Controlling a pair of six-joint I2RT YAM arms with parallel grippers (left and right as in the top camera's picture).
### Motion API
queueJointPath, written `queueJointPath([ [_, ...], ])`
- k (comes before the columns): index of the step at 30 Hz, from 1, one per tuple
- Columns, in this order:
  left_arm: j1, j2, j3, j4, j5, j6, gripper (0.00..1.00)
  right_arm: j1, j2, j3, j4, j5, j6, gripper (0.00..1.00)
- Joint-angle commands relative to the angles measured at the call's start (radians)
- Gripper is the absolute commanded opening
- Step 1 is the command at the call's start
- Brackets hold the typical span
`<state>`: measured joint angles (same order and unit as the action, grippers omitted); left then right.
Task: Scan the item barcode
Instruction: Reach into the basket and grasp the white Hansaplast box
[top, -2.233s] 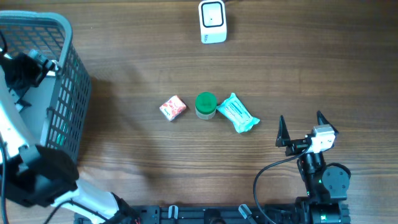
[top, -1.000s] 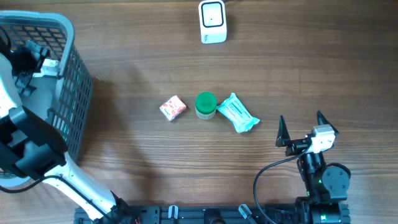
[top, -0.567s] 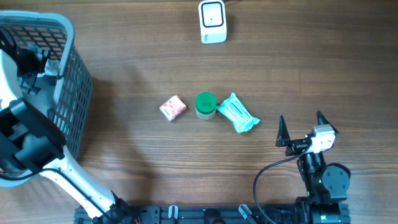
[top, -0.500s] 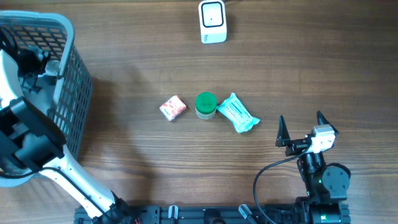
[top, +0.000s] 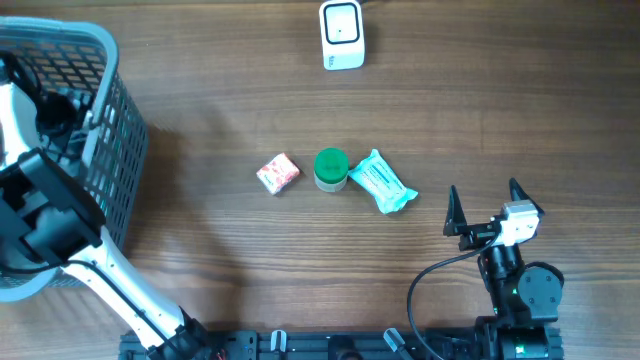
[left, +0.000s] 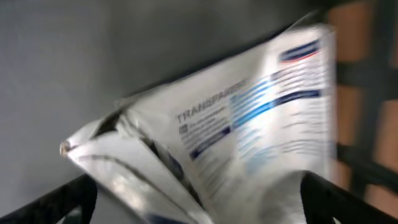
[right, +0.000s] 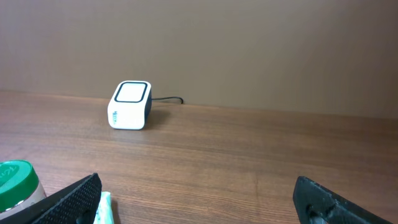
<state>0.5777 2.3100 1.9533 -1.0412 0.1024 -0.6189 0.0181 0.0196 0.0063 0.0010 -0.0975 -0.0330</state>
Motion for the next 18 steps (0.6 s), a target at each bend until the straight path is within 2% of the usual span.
queueJointPath([
  [1,0.002,0.042,-0.007,-0.026,0.008,-0.004,1.0,0.004,-0.003,-0.001,0.005,-0.015,-0.019,1.0],
  [7,0.004,0.042,-0.007,-0.076,-0.104,-0.053,1.0,0.004,-0.003,-0.001,0.006,-0.015,-0.018,1.0],
  [8,0.008,0.042,-0.007,-0.114,-0.158,-0.078,0.95,0.004,-0.003,-0.001,0.006,-0.015,-0.019,1.0],
  [11,0.019,0.042,-0.007,-0.145,-0.165,-0.078,0.77,0.004,-0.003,-0.001,0.005,-0.015,-0.018,1.0],
  [15,0.066,0.041,-0.007,-0.229,-0.184,-0.079,0.75,0.004,-0.003,-0.001,0.005,-0.015,-0.019,1.0],
  [18,0.126,0.028,-0.007,-0.32,-0.186,-0.097,0.8,0.004,-0.003,-0.001,0.005,-0.015,-0.018,1.0],
])
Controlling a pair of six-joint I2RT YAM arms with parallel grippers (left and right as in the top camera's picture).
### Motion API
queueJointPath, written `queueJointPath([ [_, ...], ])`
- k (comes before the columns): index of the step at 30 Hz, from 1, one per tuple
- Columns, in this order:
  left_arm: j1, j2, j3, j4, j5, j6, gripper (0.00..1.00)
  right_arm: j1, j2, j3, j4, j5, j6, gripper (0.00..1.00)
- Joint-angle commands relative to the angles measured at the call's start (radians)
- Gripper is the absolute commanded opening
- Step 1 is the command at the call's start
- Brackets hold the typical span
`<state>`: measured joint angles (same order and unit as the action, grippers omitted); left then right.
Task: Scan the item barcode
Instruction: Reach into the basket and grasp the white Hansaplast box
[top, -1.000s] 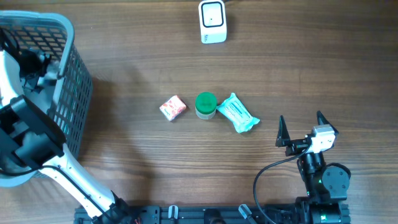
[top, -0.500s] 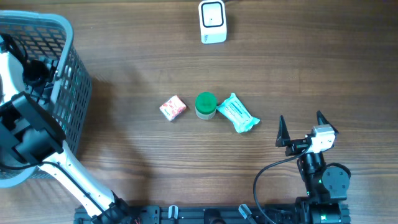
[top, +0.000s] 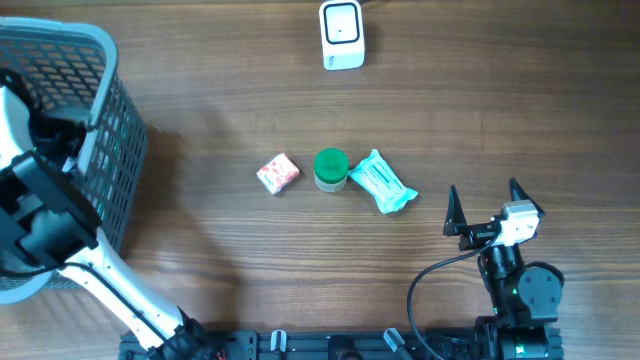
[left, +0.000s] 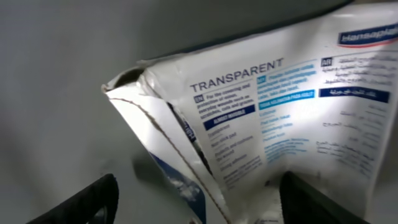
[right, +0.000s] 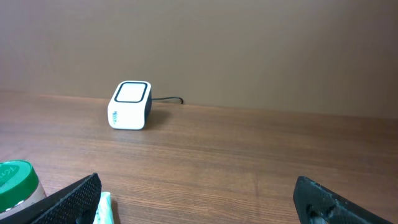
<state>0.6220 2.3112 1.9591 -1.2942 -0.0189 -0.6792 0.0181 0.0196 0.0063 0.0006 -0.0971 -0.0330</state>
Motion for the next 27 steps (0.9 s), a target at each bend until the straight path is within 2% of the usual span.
queueJointPath([
  [1,0.095,0.018,-0.013,-0.082,-0.064,-0.037,0.84,0.004,-0.003,-0.001,0.006,-0.015,-0.019,1.0],
  [2,0.109,-0.001,-0.013,-0.09,-0.061,-0.036,0.95,0.004,-0.003,-0.001,0.006,-0.015,-0.018,1.0],
  [3,0.116,-0.018,-0.013,-0.09,-0.061,-0.036,1.0,0.004,-0.003,-0.001,0.006,-0.015,-0.019,1.0],
  [7,0.12,-0.108,-0.013,-0.079,-0.044,-0.037,1.0,0.004,-0.003,-0.001,0.006,-0.015,-0.019,1.0],
  [10,0.12,-0.137,-0.013,-0.078,0.075,-0.04,1.0,0.004,-0.003,-0.001,0.006,-0.015,-0.018,1.0],
  [14,0.113,-0.133,-0.016,-0.08,0.097,-0.177,1.0,0.004,-0.003,-0.001,0.006,-0.015,-0.018,1.0],
  [18,0.106,-0.132,-0.027,-0.087,0.082,-0.396,1.0,0.004,-0.003,-0.001,0.006,-0.015,-0.019,1.0],
  [24,0.034,-0.132,-0.073,-0.063,-0.118,-0.671,1.0,0.004,-0.003,-0.001,0.006,-0.015,-0.019,1.0],
  [27,-0.006,-0.129,-0.081,0.023,-0.171,-0.671,1.0,0.004,-0.003,-0.001,0.006,-0.015,-0.018,1.0],
])
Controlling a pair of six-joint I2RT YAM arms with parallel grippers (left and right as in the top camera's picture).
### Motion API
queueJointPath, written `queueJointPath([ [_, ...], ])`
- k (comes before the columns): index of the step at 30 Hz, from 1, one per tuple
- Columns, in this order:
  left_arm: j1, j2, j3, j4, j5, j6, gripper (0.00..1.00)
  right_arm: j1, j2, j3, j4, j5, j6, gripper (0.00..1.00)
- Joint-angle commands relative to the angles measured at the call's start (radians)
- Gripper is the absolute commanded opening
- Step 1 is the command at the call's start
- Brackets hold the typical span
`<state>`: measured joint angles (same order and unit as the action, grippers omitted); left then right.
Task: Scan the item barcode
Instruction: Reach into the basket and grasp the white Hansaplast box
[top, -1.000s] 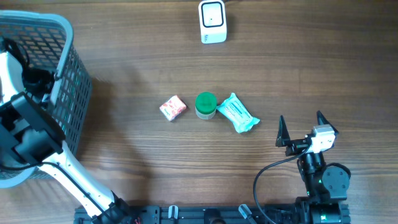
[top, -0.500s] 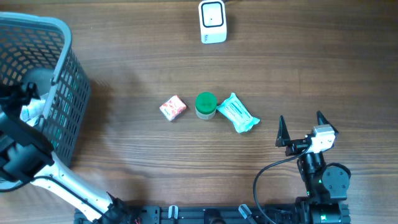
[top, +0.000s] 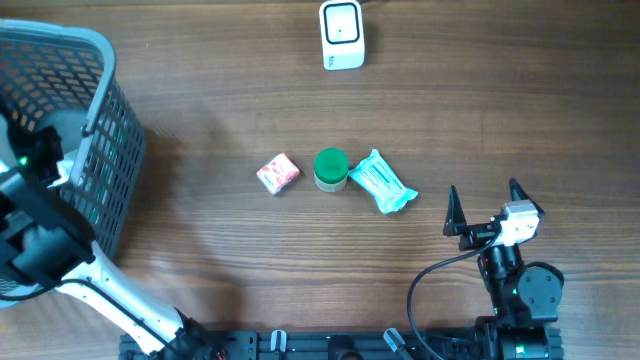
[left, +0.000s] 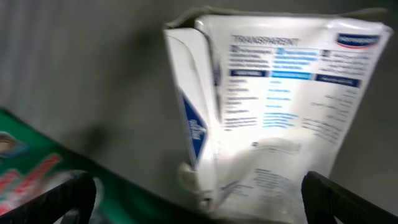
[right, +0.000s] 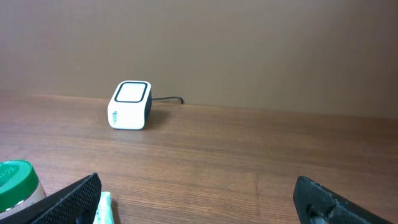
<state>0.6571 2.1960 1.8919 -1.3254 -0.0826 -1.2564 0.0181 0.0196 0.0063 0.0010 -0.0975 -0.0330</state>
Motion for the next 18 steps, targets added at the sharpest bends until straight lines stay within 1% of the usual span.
queueJointPath([
  [1,-0.048,-0.013,-0.014,0.062,-0.117,-0.094,1.0,0.004,-0.003,-0.001,0.005,-0.015,-0.019,1.0],
  [6,-0.057,-0.013,-0.014,0.074,-0.151,-0.095,1.0,0.004,-0.003,-0.001,0.006,-0.015,-0.019,1.0],
  [11,-0.058,0.001,-0.015,0.081,-0.154,-0.09,1.0,0.004,-0.003,-0.001,0.006,-0.015,-0.019,1.0],
  [18,-0.059,0.08,-0.016,0.111,-0.148,-0.084,1.0,0.004,-0.003,-0.001,0.005,-0.015,-0.019,1.0],
])
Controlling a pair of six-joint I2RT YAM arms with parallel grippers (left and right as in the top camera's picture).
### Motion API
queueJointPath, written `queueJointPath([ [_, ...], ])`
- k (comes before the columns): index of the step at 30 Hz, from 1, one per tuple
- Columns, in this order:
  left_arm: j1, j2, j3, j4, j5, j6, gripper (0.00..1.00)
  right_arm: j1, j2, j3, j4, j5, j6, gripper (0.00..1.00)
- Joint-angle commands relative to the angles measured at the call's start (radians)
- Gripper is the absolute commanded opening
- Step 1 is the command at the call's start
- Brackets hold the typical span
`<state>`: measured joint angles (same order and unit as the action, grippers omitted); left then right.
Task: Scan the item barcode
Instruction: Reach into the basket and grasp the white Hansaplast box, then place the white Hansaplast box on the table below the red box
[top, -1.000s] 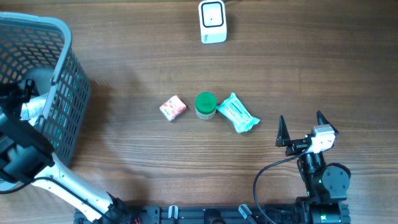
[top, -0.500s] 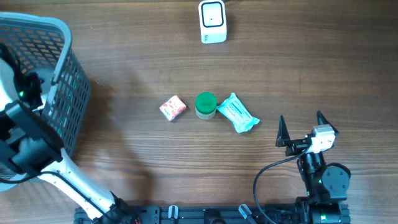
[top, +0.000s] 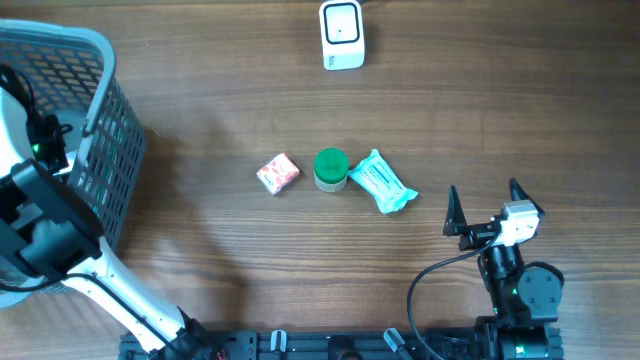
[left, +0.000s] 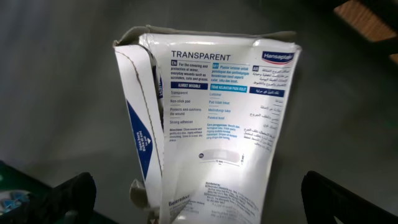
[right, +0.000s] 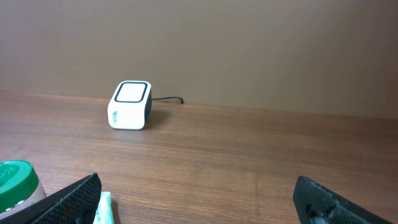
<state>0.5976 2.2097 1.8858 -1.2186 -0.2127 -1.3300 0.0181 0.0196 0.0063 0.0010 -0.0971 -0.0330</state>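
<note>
A crumpled white plaster box (left: 214, 124) printed "TRANSPARENT" lies on the grey floor of the basket (top: 95, 45). My left gripper (left: 205, 208) hangs open over it inside the basket, and the box's lower end sits between the two dark fingertips (left: 68, 196). The white barcode scanner (top: 341, 35) stands at the far edge of the table; it also shows in the right wrist view (right: 129, 104). My right gripper (top: 485, 210) rests open and holds nothing at the front right.
In a row mid-table lie a pink packet (top: 277, 173), a green-lidded jar (top: 331, 169) and a teal wipes pack (top: 382, 182). The grey basket takes up the left edge. A sliver of a green packet (left: 7, 194) lies beside the box in the basket.
The left wrist has shifted inside the basket. The plaster box now sits centred between the open fingers, and the green packet has slid almost out of view. The right arm is unchanged.
My left gripper was open in the basket, very close to the plaster box, and stayed close at the second moment. Then it stood farther back with a green packet in sight. Now it is centred on the box. The right arm and table items never moved.
</note>
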Motion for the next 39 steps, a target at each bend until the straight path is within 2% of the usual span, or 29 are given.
queueJointPath([
  [1,0.0,0.084,-0.011,0.003,-0.014,-0.01,1.0,0.004,-0.003,-0.001,0.005,-0.015,-0.019,1.0],
  [6,0.0,0.143,-0.014,-0.004,-0.002,-0.01,1.0,0.004,-0.003,-0.001,0.006,-0.015,-0.018,1.0],
  [7,0.0,0.143,-0.02,-0.004,-0.002,-0.01,0.96,0.004,-0.003,-0.001,0.005,-0.015,-0.019,1.0],
  [9,0.0,0.143,-0.021,-0.019,0.017,-0.009,0.7,0.004,-0.003,-0.001,0.005,-0.015,-0.018,1.0],
  [11,0.0,0.143,-0.021,-0.015,0.058,0.021,0.58,0.004,-0.003,-0.001,0.005,-0.015,-0.019,1.0],
  [12,0.0,0.143,-0.02,-0.009,0.08,0.047,0.48,0.004,-0.003,-0.001,0.006,-0.015,-0.019,1.0],
  [13,0.0,0.141,-0.02,-0.004,0.091,0.068,0.42,0.004,-0.003,-0.001,0.005,-0.016,-0.019,1.0],
  [15,0.0,0.132,-0.019,-0.002,0.097,0.098,0.38,0.004,-0.003,-0.001,0.005,-0.015,-0.019,1.0],
  [22,0.0,-0.04,0.025,-0.005,0.096,0.217,0.33,0.004,-0.003,-0.001,0.006,-0.016,-0.019,1.0],
  [26,0.0,-0.233,0.057,-0.019,0.106,0.253,0.34,0.004,-0.003,-0.001,0.006,-0.015,-0.019,1.0],
  [30,0.0,-0.507,0.058,-0.023,0.146,0.28,0.36,0.004,-0.003,-0.001,0.005,-0.015,-0.018,1.0],
  [32,0.0,-0.621,0.058,-0.036,0.197,0.293,0.37,0.004,-0.003,-0.001,0.005,-0.015,-0.019,1.0],
  [35,-0.026,-0.772,0.058,-0.058,0.373,0.365,0.37,0.004,-0.003,-0.001,0.006,-0.015,-0.019,1.0],
  [39,-0.175,-0.847,0.058,-0.168,0.402,0.449,0.35,0.004,-0.003,-0.001,0.006,-0.016,-0.019,1.0],
])
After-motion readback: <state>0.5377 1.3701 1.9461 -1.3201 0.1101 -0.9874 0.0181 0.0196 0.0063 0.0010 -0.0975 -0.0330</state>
